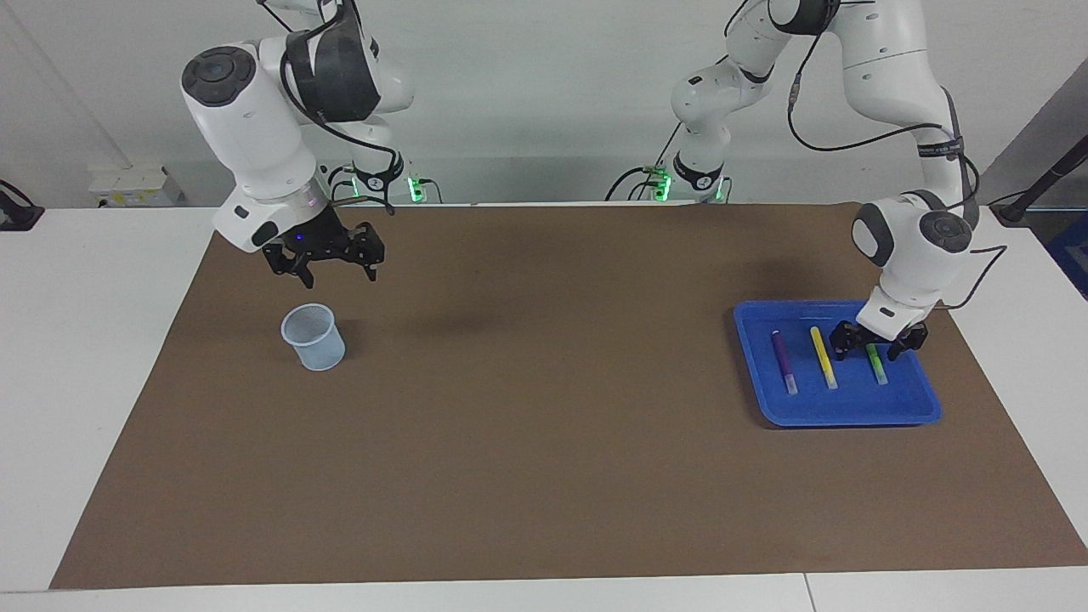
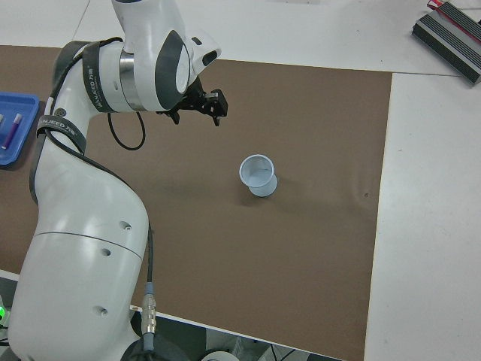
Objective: Right arm passes pens to left for tray arrangement
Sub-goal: 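Lower the green pen into the blue tray and open the left gripper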
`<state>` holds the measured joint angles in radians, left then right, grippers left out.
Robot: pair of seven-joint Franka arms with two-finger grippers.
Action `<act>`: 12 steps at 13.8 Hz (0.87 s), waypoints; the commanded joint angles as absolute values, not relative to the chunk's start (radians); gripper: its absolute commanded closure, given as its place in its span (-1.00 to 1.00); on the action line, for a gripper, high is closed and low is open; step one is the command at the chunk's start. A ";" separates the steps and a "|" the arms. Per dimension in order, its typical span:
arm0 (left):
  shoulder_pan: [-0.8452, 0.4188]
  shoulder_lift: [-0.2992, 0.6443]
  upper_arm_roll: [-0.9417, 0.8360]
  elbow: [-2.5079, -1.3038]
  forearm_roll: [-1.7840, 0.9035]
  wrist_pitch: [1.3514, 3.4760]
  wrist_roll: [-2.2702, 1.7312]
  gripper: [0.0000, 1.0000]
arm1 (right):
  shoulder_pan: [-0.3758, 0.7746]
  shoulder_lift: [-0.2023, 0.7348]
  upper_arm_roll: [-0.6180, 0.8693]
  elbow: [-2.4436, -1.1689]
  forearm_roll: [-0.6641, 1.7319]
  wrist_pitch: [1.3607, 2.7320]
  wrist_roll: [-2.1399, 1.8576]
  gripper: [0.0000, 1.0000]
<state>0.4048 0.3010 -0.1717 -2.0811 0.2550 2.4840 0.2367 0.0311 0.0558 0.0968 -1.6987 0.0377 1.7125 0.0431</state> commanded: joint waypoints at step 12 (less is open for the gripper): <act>0.318 0.259 -0.187 -1.705 0.152 1.953 0.178 -1.00 | 0.026 0.015 0.092 -1.701 0.006 1.658 0.064 -1.00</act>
<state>0.3529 0.2815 -0.1969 -1.7610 0.1662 2.0387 0.2133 0.0318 0.0277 0.0931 -1.6974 0.0362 1.6634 0.0459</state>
